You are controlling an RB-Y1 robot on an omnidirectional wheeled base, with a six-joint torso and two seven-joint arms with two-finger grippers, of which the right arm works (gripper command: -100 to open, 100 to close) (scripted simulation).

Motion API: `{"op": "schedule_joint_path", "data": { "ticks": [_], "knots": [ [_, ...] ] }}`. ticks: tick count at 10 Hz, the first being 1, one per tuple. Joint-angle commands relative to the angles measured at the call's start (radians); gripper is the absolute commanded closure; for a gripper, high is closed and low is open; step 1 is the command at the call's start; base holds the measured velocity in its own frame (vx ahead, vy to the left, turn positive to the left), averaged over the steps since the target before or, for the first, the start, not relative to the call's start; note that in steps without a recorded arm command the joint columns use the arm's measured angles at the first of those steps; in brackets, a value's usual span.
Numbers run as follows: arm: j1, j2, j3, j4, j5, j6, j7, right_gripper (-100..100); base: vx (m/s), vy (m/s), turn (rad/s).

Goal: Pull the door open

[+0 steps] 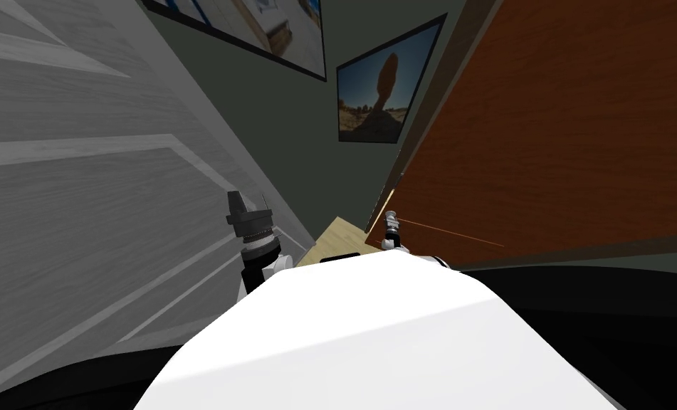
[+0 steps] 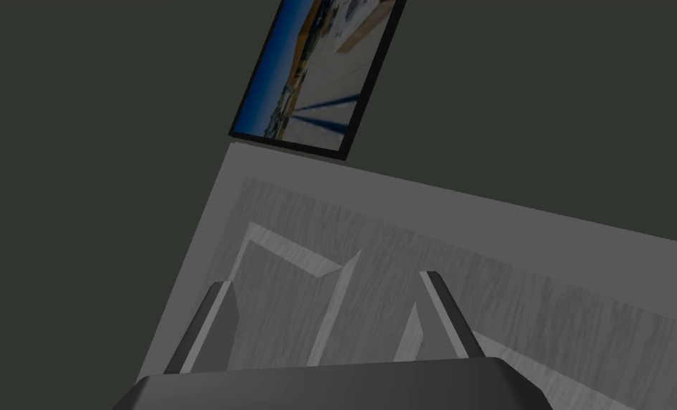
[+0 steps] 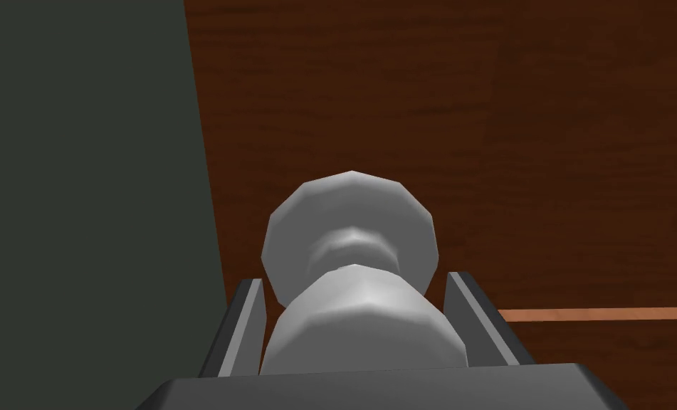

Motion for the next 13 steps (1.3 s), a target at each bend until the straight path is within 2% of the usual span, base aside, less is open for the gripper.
{"op": "schedule_joint_path", "data": {
  "ticks": [1, 5, 6, 10, 12, 13],
  "knots": [
    [0.0, 0.0, 0.0, 0.0, 0.0, 0.0, 0.0, 100, -0.006, -0.003, 0.007],
    [0.003, -0.001, 0.045, -0.01, 0.031, 0.002, -0.042, 100, -0.217, 0.007, 0.065],
    [0.003, -0.001, 0.045, -0.01, 0.031, 0.002, -0.042, 100, -0.16, 0.006, 0.039],
    [0.007, -0.003, 0.095, -0.022, 0.065, 0.004, -0.087, 100, -0.212, -0.013, 0.07],
    [0.007, -0.003, 0.095, -0.022, 0.065, 0.004, -0.087, 100, -0.119, 0.008, 0.011],
    [0.014, -0.001, 0.096, -0.036, 0.066, 0.016, -0.083, 100, -0.023, 0.008, -0.001]
  ]
}}
